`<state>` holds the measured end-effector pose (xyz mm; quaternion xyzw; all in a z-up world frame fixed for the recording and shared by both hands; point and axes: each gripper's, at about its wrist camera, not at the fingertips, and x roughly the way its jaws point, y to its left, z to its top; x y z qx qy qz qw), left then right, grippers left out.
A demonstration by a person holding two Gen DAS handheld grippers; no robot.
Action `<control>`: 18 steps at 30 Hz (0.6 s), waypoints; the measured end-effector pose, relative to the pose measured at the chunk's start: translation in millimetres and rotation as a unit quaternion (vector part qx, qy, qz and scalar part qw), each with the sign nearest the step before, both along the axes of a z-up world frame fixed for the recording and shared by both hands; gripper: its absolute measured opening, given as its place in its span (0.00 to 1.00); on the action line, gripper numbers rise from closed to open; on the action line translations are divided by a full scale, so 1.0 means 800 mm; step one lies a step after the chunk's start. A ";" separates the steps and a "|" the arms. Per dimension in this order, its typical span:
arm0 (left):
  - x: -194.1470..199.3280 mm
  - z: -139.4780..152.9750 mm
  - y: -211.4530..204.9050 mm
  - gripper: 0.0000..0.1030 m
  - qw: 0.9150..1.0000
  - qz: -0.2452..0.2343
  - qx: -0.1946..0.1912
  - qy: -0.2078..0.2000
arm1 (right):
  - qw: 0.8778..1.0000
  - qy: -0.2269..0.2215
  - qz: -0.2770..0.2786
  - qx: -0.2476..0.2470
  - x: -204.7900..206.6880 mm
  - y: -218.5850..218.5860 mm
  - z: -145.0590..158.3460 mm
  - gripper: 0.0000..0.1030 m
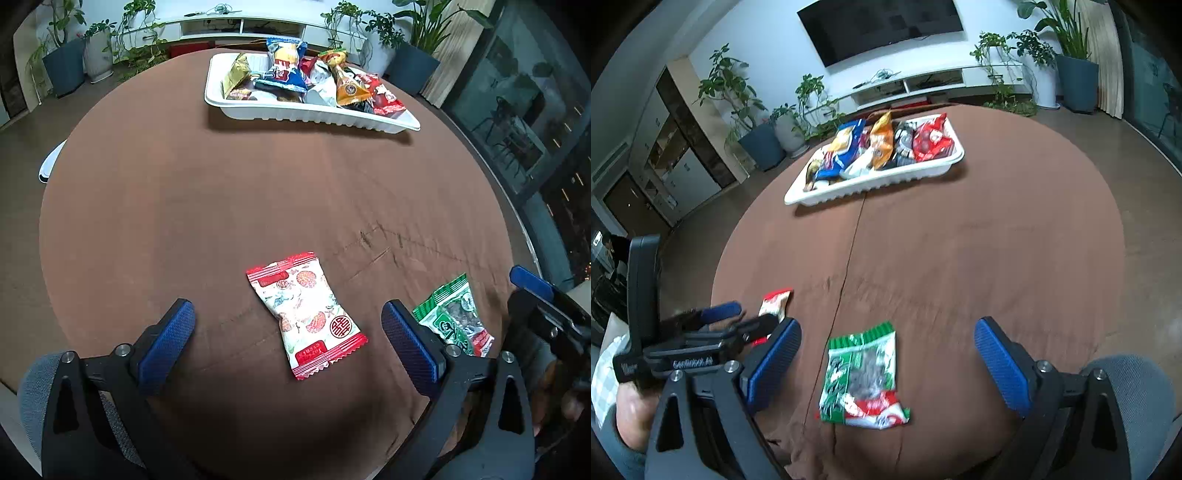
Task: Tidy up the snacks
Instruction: 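Grasp the white-red candy packet with left tool while right tool grasps green packet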
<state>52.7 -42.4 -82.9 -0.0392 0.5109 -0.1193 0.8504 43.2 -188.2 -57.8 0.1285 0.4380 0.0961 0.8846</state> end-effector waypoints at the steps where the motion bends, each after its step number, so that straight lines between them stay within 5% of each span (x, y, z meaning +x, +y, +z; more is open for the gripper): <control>1: 0.003 -0.001 -0.002 0.91 1.000 -0.001 0.003 0.002 | 1.000 0.000 0.002 0.000 -0.002 0.002 -0.001 0.94; 4: 0.005 -0.003 -0.004 0.75 1.000 -0.003 0.012 0.002 | 1.000 -0.007 0.005 -0.005 -0.005 0.007 0.001 0.94; 10: 0.010 -0.005 -0.014 0.70 0.999 -0.014 0.038 -0.002 | 1.000 -0.012 0.004 -0.012 -0.010 0.010 0.002 0.94; 18: 0.019 -0.005 -0.017 0.45 0.998 -0.033 0.061 -0.008 | 0.998 -0.028 0.013 -0.045 -0.016 0.018 0.005 0.94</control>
